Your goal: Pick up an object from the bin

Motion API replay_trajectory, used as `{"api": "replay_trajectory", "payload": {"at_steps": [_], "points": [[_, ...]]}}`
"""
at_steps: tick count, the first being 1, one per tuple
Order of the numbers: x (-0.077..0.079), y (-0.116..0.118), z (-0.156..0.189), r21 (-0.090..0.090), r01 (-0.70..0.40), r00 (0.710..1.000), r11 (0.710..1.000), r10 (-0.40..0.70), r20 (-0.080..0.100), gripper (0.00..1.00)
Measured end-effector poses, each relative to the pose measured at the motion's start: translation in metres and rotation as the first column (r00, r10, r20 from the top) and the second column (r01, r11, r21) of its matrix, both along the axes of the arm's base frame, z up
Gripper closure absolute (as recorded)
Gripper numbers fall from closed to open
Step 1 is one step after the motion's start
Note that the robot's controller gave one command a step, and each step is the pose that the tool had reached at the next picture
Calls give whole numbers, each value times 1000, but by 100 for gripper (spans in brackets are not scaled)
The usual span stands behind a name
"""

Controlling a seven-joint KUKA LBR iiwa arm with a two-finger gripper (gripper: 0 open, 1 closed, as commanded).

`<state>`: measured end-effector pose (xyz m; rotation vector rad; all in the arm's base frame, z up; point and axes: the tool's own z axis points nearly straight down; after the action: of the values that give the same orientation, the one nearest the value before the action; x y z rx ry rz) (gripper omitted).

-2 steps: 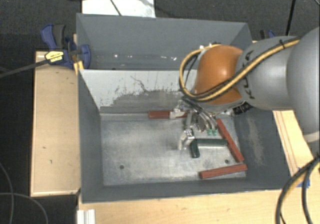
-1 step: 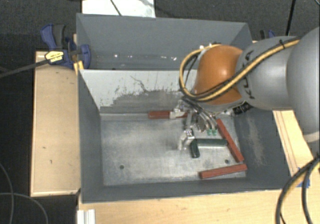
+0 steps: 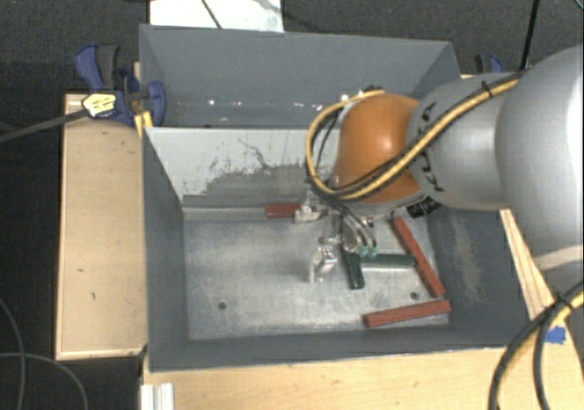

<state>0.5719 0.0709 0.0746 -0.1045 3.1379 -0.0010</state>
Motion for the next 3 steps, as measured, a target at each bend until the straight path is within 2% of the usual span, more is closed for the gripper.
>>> {"api": "replay_trajectory", "payload": {"at_steps": [1,2,3], "points": [[-16,-28,0,6,-118,993,993,118,8,0],[-8,-64,2,-1,-89,996,996,89,2,0],[-14,-79,0,3,191,982,982,-191,2,0]]}}
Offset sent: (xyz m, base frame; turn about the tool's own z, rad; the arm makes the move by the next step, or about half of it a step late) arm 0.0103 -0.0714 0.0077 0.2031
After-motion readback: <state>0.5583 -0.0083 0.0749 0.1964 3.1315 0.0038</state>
